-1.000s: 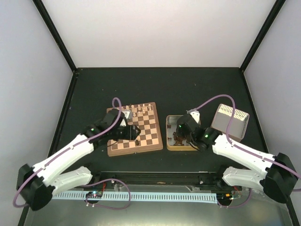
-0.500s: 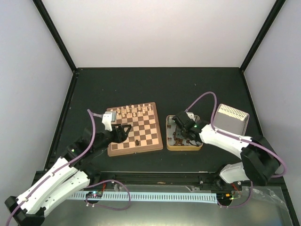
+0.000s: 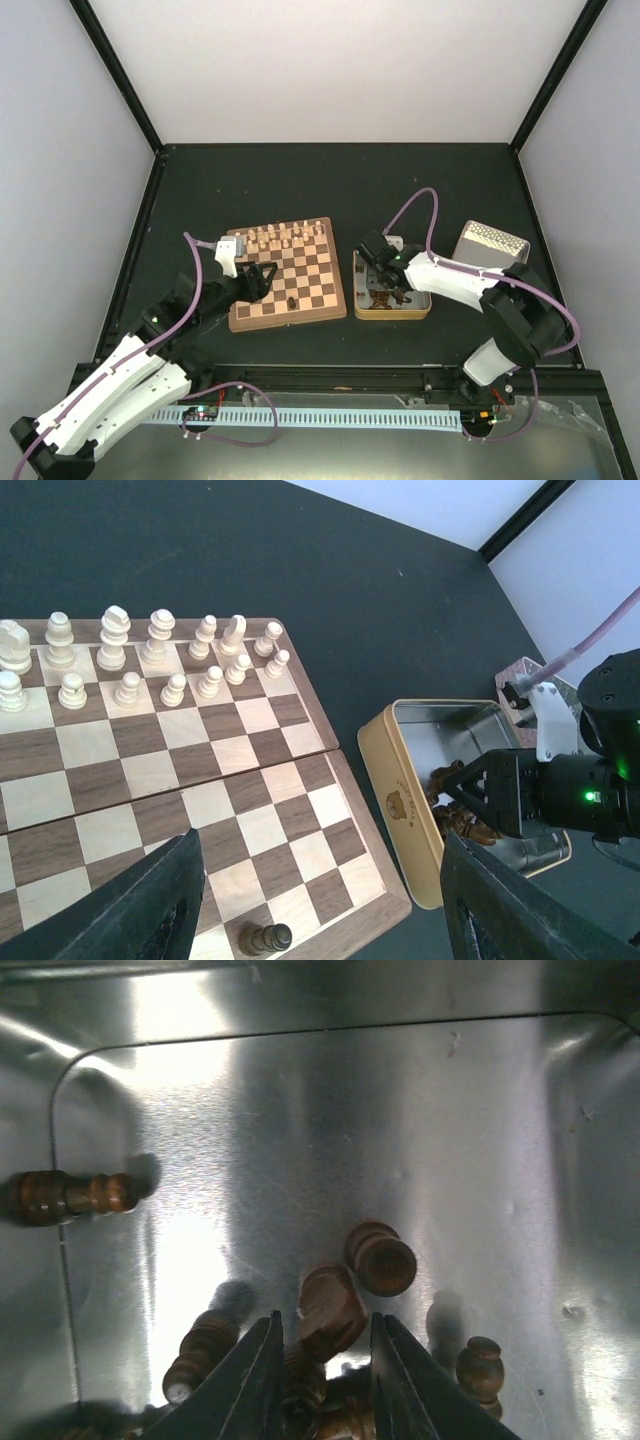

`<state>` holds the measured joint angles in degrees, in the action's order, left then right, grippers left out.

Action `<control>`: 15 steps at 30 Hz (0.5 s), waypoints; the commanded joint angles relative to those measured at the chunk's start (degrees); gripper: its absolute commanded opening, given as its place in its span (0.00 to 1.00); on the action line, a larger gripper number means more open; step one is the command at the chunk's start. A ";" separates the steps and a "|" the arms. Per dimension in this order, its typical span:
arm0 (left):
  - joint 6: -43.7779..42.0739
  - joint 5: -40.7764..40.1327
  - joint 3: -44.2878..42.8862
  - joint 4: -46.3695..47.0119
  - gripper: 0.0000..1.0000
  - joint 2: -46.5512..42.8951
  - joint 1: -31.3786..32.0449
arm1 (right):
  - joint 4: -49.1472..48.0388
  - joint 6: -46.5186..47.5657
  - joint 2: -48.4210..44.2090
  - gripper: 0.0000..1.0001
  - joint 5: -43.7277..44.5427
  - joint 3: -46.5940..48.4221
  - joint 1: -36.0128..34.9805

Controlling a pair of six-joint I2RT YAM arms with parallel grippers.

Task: Set up the chess pieces on the board
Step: Pick up the chess piece from the storage box.

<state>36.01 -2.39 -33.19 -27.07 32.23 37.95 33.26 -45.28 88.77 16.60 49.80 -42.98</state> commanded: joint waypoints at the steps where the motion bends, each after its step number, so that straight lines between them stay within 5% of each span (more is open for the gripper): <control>1: -0.84 -1.19 -0.19 0.10 0.67 0.02 -0.17 | 1.20 -0.51 1.12 0.25 3.85 1.20 0.30; 6: -1.02 -1.35 -0.28 -0.10 0.67 0.07 -0.32 | 0.94 -0.26 2.53 0.24 5.36 2.01 0.29; 15: -1.21 -2.35 -0.52 -1.13 0.66 0.04 -0.29 | 1.62 -0.21 2.11 0.07 8.27 3.13 0.24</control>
<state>35.90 -3.22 -33.19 -27.53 32.25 37.95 34.13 -45.36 91.72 21.12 51.51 -42.98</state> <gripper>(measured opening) 0.666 0.139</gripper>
